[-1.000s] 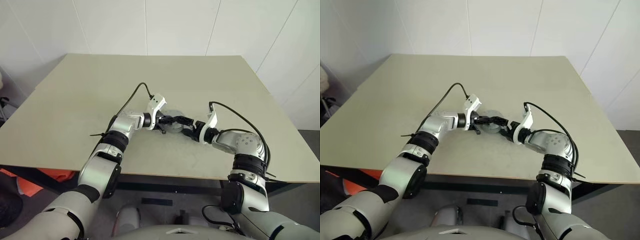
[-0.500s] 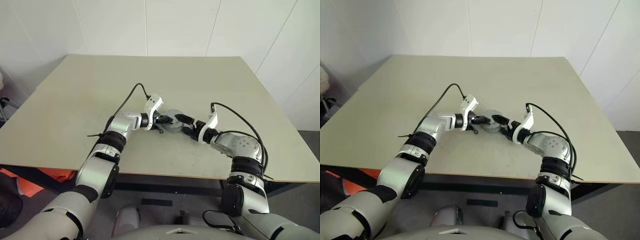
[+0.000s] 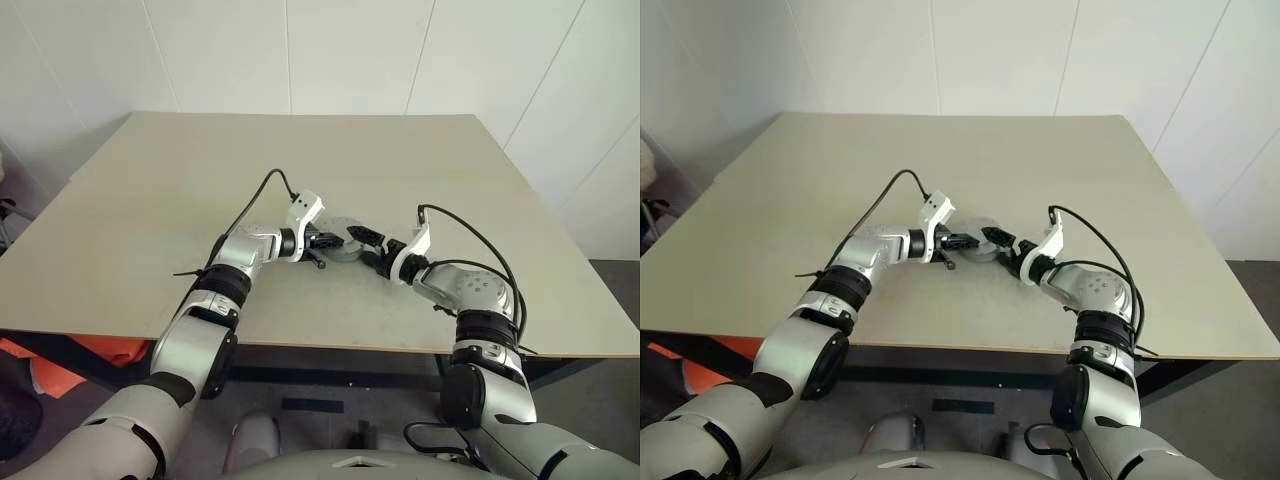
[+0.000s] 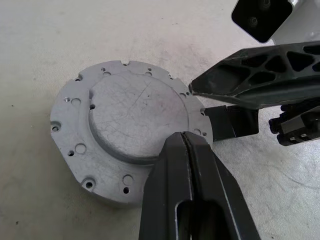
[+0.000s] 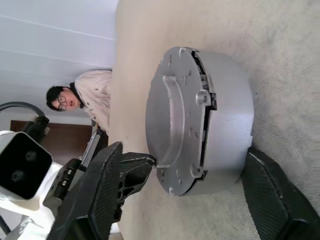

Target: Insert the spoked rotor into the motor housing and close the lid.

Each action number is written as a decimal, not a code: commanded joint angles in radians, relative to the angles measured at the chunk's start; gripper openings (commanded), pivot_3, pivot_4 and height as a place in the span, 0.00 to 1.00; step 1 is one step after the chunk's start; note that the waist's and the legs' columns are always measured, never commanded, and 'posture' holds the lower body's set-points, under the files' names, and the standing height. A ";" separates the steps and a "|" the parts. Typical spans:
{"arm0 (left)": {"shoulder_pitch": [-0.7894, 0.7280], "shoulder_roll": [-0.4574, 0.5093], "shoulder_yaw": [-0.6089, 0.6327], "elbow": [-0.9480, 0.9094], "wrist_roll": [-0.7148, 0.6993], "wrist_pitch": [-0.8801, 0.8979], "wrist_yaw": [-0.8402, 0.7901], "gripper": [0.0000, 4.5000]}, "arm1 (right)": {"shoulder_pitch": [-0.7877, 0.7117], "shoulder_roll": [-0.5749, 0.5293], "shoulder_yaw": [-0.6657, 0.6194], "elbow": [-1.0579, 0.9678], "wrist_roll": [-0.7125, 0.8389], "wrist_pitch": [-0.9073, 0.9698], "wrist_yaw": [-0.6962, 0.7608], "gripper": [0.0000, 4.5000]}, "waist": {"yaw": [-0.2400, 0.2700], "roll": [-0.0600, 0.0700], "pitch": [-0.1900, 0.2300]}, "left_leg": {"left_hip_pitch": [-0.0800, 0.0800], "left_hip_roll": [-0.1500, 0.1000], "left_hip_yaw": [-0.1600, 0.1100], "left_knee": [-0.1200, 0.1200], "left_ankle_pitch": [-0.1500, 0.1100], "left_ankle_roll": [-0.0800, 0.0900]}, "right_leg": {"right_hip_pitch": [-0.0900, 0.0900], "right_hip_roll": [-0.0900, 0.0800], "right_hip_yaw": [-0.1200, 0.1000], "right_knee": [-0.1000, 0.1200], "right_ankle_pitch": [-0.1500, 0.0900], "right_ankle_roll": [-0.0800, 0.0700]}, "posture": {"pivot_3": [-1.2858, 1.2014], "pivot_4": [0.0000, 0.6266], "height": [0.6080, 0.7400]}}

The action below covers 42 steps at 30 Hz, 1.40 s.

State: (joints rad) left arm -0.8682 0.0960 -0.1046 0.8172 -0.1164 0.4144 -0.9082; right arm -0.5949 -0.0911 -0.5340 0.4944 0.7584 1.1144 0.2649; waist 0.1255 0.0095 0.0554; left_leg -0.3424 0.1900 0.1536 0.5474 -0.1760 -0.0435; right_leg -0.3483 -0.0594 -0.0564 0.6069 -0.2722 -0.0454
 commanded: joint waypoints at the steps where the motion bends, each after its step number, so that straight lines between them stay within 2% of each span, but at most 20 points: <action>1: 0.006 0.001 -0.004 -0.011 0.001 0.009 0.006 0.00 | 0.022 0.008 0.043 0.033 -0.026 0.008 -0.008 0.61 | 0.000 0.000 0.000 | 0.000 0.000 0.000 -0.001 0.000 0.000 | -0.001 0.000 0.000 0.000 0.000 0.000 | 0.52 0.00 1.00; 3: 0.006 0.001 -0.005 -0.010 0.001 0.010 0.006 0.00 | 0.018 0.004 0.042 0.037 -0.027 0.003 -0.014 0.46 | -0.002 0.001 -0.001 | -0.001 0.000 0.001 -0.002 0.001 -0.002 | -0.002 0.000 0.000 0.000 0.002 -0.004 | 0.52 0.00 1.00; 8: 0.008 -0.001 -0.006 -0.014 0.002 0.013 0.006 0.00 | 0.013 -0.004 0.042 0.045 -0.028 -0.014 -0.011 0.46 | -0.002 0.002 -0.002 | -0.002 0.000 0.001 -0.005 0.000 0.000 | -0.003 0.001 0.000 0.000 0.004 -0.011 | 0.52 0.00 1.00; 13: 0.010 -0.002 -0.008 -0.017 0.000 0.016 0.005 0.00 | 0.016 -0.003 0.034 0.041 -0.021 -0.020 -0.024 0.27 | -0.002 0.001 -0.002 | -0.002 0.000 0.002 -0.005 0.000 0.001 | -0.003 0.001 0.000 -0.001 0.003 -0.011 | 0.52 0.00 1.00; 17: 0.012 -0.001 -0.011 -0.019 -0.001 0.018 0.004 0.00 | 0.022 -0.002 0.039 0.022 -0.008 -0.006 -0.023 0.27 | -0.002 0.002 -0.002 | -0.001 0.000 0.002 -0.005 0.000 0.001 | -0.002 0.001 0.000 -0.001 0.000 -0.005 | 0.52 0.00 1.00; 21: 0.011 -0.002 -0.010 -0.014 -0.002 0.017 0.005 0.00 | 0.026 0.002 0.036 0.013 0.000 -0.006 -0.032 0.27 | -0.002 0.002 -0.002 | -0.002 0.000 0.002 -0.005 0.000 0.001 | -0.003 0.001 0.000 -0.001 0.003 -0.011 | 0.52 0.00 1.00; 28: -0.003 0.004 0.018 -0.019 -0.031 0.035 -0.004 0.00 | 0.029 0.004 0.037 0.014 0.010 0.015 -0.034 0.27 | -0.002 0.002 -0.002 | -0.002 0.000 0.002 -0.005 0.000 0.001 | -0.003 0.001 0.000 -0.001 0.003 -0.011 | 0.52 0.00 1.00; 33: -0.009 0.033 0.096 -0.101 -0.138 0.148 -0.054 0.00 | 0.025 0.011 0.016 0.023 0.020 0.005 -0.042 0.27 | -0.004 0.002 -0.001 | -0.003 0.000 0.002 -0.005 0.000 0.001 | -0.006 0.001 0.000 -0.001 0.003 -0.011 | 0.52 0.00 1.00; 36: -0.019 0.068 0.193 -0.180 -0.259 0.259 -0.080 0.00 | 0.023 0.012 0.006 0.012 0.048 0.010 -0.025 0.27 | -0.007 0.002 -0.001 | -0.006 0.001 0.002 -0.005 0.000 0.001 | -0.011 0.001 0.000 0.000 0.004 -0.012 | 0.52 0.00 1.00; 38: -0.025 0.100 0.258 -0.222 -0.324 0.314 -0.066 0.00 | 0.025 0.015 0.002 0.000 0.070 0.011 -0.006 0.27 | -0.009 0.002 -0.001 | -0.008 0.001 0.003 -0.005 0.000 0.001 | -0.014 0.002 0.000 0.001 0.004 -0.013 | 0.52 0.00 1.00; 42: -0.019 0.139 0.312 -0.230 -0.355 0.336 -0.008 0.00 | 0.025 0.023 -0.004 0.016 0.085 -0.007 0.001 0.27 | -0.009 0.002 -0.001 | -0.009 0.001 0.003 -0.005 -0.001 0.002 | -0.015 0.002 -0.001 0.001 0.004 -0.014 | 0.52 0.00 1.00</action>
State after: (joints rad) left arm -0.8648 0.2333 0.1877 0.6119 -0.4441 0.7416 -0.9332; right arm -0.5776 -0.0879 -0.5511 0.4875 0.8457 1.1076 0.2746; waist 0.1162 0.0114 0.0543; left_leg -0.3518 0.1905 0.1565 0.5423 -0.1771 -0.0407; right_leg -0.3629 -0.0578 -0.0570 0.6071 -0.2682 -0.0594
